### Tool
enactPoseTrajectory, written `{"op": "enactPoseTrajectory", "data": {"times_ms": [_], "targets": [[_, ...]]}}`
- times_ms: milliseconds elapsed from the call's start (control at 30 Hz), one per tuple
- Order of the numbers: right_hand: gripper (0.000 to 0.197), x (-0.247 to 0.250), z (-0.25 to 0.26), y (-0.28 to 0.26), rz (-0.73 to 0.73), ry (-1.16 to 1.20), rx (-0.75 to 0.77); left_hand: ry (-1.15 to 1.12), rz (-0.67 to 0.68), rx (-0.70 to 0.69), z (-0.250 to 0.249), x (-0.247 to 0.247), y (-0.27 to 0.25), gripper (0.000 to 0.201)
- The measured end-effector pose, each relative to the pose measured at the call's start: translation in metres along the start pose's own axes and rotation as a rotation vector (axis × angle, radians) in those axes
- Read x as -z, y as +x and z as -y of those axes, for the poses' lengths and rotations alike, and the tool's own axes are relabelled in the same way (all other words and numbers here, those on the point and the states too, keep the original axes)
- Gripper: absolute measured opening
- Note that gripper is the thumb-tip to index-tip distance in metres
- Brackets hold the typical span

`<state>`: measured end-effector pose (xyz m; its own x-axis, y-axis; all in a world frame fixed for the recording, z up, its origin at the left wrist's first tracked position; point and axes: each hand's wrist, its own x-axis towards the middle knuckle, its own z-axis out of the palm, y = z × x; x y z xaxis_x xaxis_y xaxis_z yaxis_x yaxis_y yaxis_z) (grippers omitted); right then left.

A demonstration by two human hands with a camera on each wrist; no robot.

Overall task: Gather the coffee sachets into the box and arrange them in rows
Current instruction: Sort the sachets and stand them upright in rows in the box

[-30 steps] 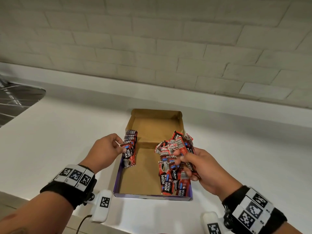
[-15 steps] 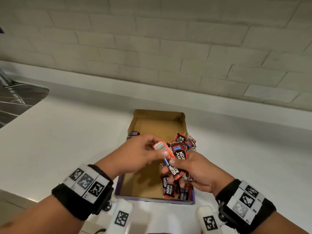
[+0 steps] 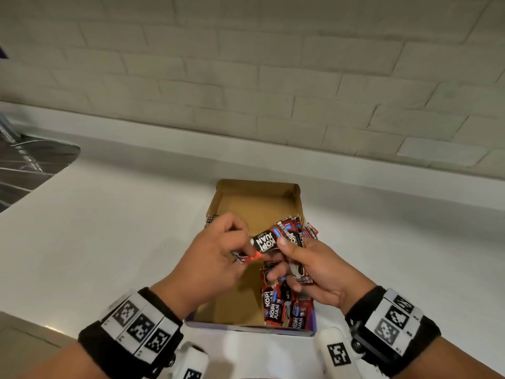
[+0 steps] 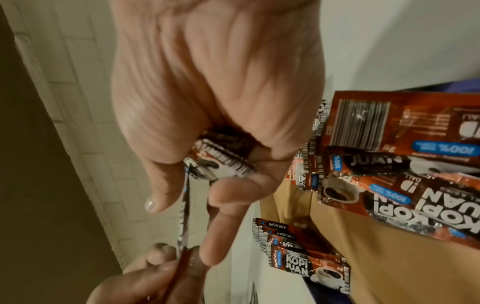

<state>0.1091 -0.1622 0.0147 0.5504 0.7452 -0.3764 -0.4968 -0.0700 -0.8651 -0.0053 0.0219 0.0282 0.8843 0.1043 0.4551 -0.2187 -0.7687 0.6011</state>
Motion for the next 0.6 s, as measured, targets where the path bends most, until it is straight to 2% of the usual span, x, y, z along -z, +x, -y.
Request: {"op": "enactPoseTrajectory", "data": {"times_ms": [67, 167, 233, 333, 467, 533, 600], "targets": [[0.046, -0.001, 0.0, 0.003, -0.017, -0.046, 0.04, 0.067, 0.136, -0.035, 0.002, -0.001, -0.002, 0.033], [0.018, -0.001, 0.001, 0.007, -0.094, -0.185, 0.085, -0.02, 0.333, 0.017, 0.004, 0.004, -0.004, 0.044], [0.01, 0.001, 0.002, 0.008, -0.144, -0.298, 0.085, -0.156, 0.283, 0.144, 0.002, 0.01, -0.001, 0.044], [0.008, -0.004, 0.005, 0.007, -0.128, -0.469, 0.072, -0.267, 0.102, 0.404, -0.001, 0.012, 0.009, 0.024], [0.006, -0.018, 0.011, 0.003, -0.011, -0.592, 0.117, -0.326, 0.156, 0.535, -0.004, 0.003, 0.017, 0.021], [0.009, -0.021, 0.011, 0.002, -0.006, -0.587, 0.119, -0.412, 0.11, 0.597, -0.005, 0.004, 0.02, 0.009], [0.012, -0.02, 0.008, 0.002, -0.013, -0.589, 0.112, -0.56, 0.014, 0.679, -0.004, 0.006, 0.021, 0.007]]}}
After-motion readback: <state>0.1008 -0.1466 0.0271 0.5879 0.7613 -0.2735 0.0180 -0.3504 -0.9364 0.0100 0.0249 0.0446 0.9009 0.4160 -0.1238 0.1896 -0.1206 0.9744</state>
